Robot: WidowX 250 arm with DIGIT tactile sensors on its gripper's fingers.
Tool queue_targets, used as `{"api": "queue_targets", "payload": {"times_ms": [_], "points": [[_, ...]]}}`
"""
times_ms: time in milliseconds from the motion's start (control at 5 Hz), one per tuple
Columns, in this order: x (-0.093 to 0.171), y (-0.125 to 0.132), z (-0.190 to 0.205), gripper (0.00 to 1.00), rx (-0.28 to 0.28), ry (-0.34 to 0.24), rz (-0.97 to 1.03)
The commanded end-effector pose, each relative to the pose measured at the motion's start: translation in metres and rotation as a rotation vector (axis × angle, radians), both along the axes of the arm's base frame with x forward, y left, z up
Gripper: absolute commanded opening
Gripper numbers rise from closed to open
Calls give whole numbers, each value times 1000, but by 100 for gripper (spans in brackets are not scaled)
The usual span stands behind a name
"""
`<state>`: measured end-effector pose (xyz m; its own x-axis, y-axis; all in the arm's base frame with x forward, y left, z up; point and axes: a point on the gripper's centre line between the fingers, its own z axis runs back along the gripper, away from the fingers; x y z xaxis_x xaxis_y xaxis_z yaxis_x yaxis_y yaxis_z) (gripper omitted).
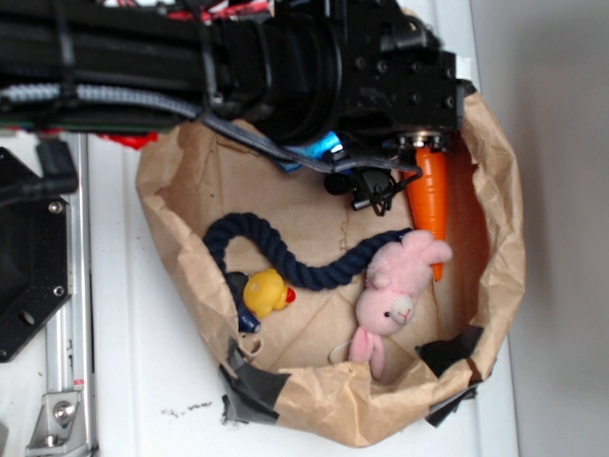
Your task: Grab the blue sponge.
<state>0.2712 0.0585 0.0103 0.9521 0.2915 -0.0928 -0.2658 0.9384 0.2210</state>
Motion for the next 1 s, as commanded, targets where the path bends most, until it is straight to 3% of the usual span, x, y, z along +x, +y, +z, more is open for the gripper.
{"api": "queue_targets", "payload": {"times_ms": [0, 200, 400, 600, 800], "points": [[-13, 3, -1, 0, 6, 9, 38], [-16, 4, 9, 0, 3, -1, 31], [-19, -11, 58, 0, -27, -96, -62], [-17, -28, 108, 0, -73, -113, -135], [-19, -29, 150, 0, -67, -76, -159]]}}
